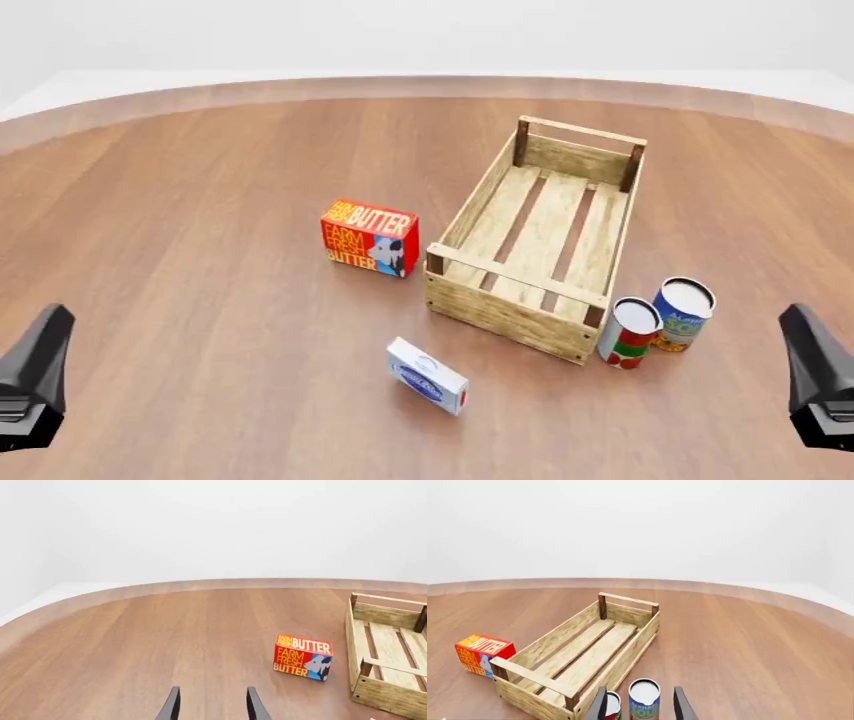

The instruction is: Pick up the tomato sauce, and put it in the wooden tray.

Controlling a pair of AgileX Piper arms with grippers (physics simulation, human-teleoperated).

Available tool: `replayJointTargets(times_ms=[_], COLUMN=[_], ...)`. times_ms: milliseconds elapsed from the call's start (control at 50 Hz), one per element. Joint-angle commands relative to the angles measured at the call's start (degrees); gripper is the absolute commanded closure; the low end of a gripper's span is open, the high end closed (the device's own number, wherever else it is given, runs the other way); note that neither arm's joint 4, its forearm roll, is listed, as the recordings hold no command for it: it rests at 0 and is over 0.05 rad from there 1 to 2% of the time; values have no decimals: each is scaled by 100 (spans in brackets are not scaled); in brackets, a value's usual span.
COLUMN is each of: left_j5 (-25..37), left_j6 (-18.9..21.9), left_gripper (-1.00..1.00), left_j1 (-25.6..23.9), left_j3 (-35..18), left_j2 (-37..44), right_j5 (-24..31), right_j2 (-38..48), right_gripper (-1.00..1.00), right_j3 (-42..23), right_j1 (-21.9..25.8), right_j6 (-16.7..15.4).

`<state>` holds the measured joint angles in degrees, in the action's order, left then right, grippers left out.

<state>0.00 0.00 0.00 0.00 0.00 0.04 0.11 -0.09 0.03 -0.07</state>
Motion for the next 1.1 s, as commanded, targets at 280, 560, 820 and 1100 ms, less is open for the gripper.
replayJointTargets(times_ms=[280,560,820,1100], left_j5=[0,0,0,0], left_j6=[0,0,0,0], left_gripper=[-100,-100,-100,-100], left_j1=[0,0,0,0], left_j3=[0,0,0,0], left_j2=[0,0,0,0], right_j5=[134,318,230,-565], right_j2=[15,21,194,956], right_gripper=[-100,-100,-100,-100], right_j3=[-62,-109,-212,-66], right_j1=[148,522,740,911], right_j6=[-197,-421,-521,-633])
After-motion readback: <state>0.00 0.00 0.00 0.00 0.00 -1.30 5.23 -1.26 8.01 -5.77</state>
